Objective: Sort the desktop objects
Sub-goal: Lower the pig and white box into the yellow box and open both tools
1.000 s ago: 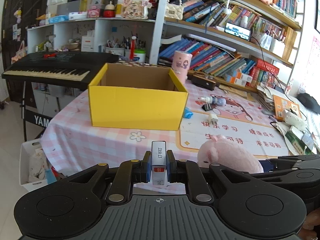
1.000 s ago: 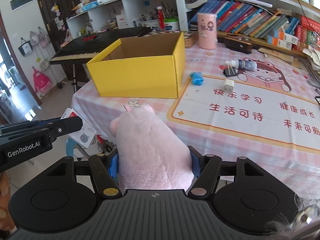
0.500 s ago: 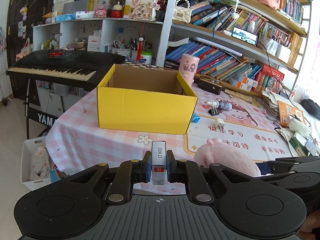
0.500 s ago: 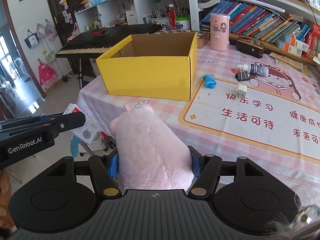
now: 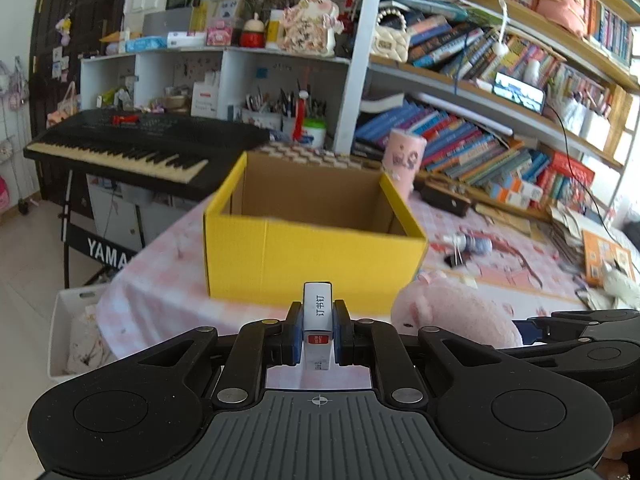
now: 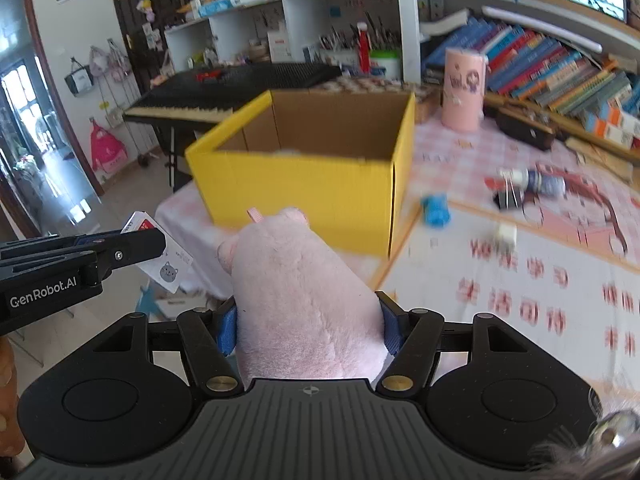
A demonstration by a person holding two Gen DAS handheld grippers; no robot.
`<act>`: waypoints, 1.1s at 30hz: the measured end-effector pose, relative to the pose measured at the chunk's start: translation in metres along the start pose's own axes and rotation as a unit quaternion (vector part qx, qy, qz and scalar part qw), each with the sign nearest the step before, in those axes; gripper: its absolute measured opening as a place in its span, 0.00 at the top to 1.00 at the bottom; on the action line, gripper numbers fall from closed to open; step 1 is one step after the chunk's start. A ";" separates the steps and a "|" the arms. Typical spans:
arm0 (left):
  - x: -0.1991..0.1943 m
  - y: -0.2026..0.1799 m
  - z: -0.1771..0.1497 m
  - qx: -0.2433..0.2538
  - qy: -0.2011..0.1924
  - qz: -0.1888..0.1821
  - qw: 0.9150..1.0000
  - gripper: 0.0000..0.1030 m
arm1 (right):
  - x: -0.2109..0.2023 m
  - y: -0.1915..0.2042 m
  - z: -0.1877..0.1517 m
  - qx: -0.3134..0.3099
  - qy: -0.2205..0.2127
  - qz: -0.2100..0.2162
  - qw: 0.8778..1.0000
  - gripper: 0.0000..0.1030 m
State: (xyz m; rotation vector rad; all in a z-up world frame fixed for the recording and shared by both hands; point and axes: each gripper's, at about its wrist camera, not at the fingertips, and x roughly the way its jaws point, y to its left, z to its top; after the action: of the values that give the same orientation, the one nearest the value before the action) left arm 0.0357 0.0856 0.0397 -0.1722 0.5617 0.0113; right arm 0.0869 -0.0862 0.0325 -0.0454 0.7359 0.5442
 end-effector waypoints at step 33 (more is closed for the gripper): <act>0.170 -0.005 0.090 0.034 0.021 0.097 0.994 0.87 | 0.172 -0.059 0.166 -0.091 0.007 0.042 0.995 0.39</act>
State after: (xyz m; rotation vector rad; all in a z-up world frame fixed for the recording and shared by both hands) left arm 0.2278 0.0898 0.0252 -0.0504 0.6185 0.1768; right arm 0.3245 -0.0216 0.0365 -0.1892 0.7029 0.6918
